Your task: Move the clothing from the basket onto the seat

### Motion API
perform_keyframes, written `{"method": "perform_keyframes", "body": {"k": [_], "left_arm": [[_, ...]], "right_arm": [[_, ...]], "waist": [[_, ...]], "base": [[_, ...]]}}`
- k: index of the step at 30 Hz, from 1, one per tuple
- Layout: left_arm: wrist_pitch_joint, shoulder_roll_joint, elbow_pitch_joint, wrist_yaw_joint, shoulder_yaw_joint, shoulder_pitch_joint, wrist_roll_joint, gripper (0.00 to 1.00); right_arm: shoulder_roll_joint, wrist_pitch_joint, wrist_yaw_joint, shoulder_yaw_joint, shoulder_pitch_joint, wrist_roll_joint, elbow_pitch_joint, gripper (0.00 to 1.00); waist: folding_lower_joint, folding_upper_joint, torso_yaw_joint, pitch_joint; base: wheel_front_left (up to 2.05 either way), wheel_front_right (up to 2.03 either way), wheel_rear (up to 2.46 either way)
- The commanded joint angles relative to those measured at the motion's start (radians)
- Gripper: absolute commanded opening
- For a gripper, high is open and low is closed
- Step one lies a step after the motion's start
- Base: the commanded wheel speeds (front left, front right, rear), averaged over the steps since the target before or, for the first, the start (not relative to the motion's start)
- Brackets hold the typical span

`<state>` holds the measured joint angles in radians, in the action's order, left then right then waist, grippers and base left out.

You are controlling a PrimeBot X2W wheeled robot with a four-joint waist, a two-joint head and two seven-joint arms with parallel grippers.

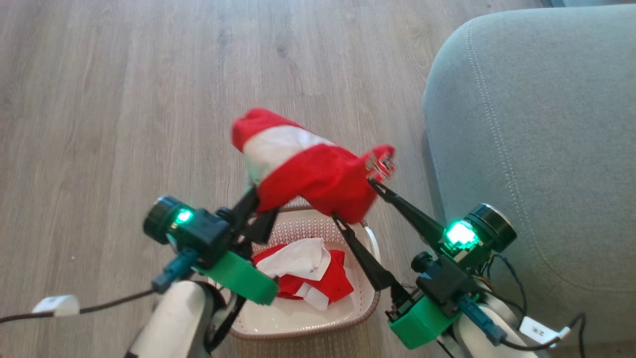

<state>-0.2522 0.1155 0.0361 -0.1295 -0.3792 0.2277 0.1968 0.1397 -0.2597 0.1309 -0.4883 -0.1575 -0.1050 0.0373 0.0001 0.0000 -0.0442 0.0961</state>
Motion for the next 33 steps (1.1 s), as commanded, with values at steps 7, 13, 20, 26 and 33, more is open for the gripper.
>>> {"method": "perform_keyframes", "body": {"k": [7,13,20,26,33], "left_arm": [[-0.010,0.015,-0.027,-0.001,-0.053,0.047,-0.015,0.00],[-0.010,0.029,-0.017,-0.001,-0.146,0.054,-0.008,0.00],[-0.010,0.033,-0.025,-0.001,-0.196,0.060,0.003,0.00],[-0.010,0.040,-0.026,-0.001,-0.230,0.057,0.022,0.00],[-0.010,0.048,-0.025,-0.001,-0.243,0.056,0.030,0.00]], "right_arm": [[-0.022,-0.002,0.000,-0.002,-0.065,-0.065,-0.056,1.00],[-0.036,-0.002,0.000,0.012,-0.086,-0.111,-0.105,1.00],[-0.053,-0.002,0.000,0.014,-0.101,-0.142,-0.137,1.00],[-0.070,-0.002,0.000,0.031,-0.098,-0.144,-0.158,0.12],[-0.080,-0.002,0.000,0.062,-0.089,-0.114,-0.143,0.00]], "waist": [[-0.0001,0.0000,0.020,-0.008],[-0.0001,0.0000,0.034,-0.012],[-0.0001,0.0000,0.044,-0.013],[-0.0001,0.0000,0.049,-0.015],[-0.0001,0.0000,0.056,-0.015]], "base": [[0.00,0.00,0.00],[0.00,0.00,0.00],[0.00,0.00,0.00],[0.00,0.00,0.00],[0.00,0.00,0.00]]}}
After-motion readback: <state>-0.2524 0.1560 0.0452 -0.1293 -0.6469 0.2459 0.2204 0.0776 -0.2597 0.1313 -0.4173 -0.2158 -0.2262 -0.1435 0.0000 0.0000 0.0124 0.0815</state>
